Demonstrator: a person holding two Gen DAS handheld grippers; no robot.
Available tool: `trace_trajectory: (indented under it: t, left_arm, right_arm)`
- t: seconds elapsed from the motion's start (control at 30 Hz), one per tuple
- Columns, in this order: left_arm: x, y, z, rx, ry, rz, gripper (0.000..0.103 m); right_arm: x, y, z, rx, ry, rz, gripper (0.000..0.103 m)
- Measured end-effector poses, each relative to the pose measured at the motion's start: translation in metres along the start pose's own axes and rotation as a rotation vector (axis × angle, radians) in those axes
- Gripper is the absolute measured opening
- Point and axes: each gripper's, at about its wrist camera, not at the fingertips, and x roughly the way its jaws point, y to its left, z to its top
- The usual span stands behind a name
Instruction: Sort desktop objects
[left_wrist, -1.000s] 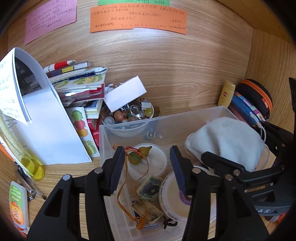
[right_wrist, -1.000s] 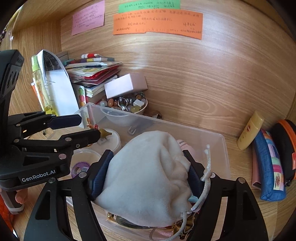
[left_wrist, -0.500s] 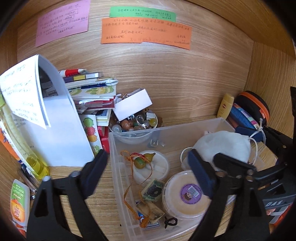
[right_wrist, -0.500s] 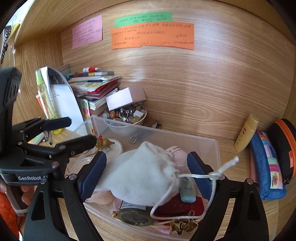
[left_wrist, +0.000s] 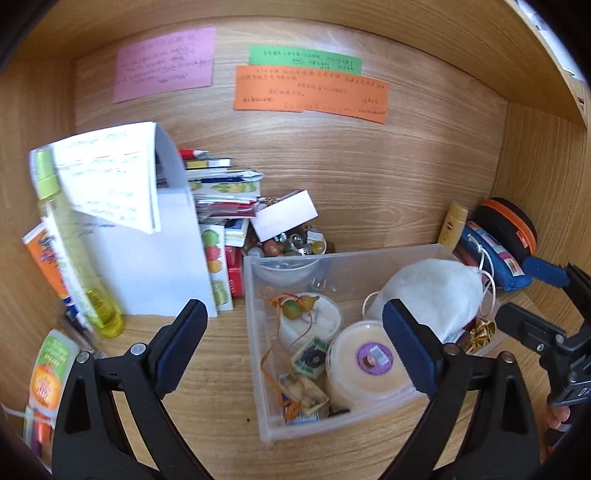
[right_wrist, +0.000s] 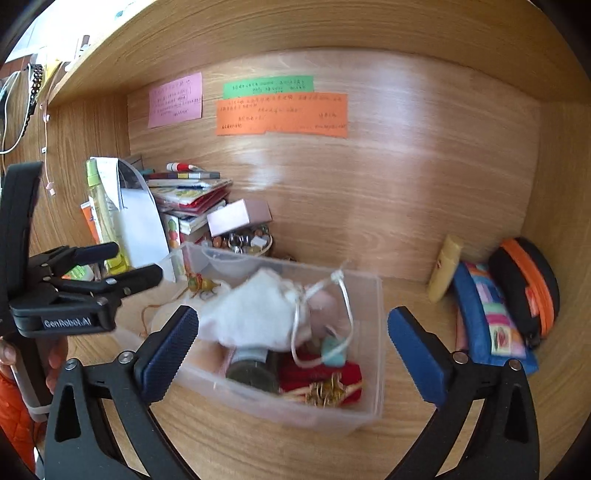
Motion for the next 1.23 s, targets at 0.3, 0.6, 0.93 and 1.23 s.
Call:
trace_trajectory:
  t: [0.3, 0.6, 0.93, 1.23]
  left_arm:
    - [-0.042, -0.012, -0.025, -0.026, -0.091, 0.023, 0.097]
    - [-0.066, -0.023, -0.044, -0.073, -0.207, 0.041, 0.097]
    - [-0.050, -0.039, -0.049, 0.023, -0.131, 0.071, 0.099]
    - [-0.048, -0.040, -0.050, 0.043, -0.132, 0.071, 0.100]
  right_arm:
    - [-0.014, -0.011, -0.026, 0.047, 0.016, -0.026, 0.102]
    - [-0.026, -0.014, -0.037, 0.064, -0.009, -0.055, 0.102]
    - [-0.032, -0.023, -0.044, 0.119, -0.009, -0.049, 0.102]
    - [-0.029, -0.028, -0.046, 0.143, 0.010, -0.034, 0.103]
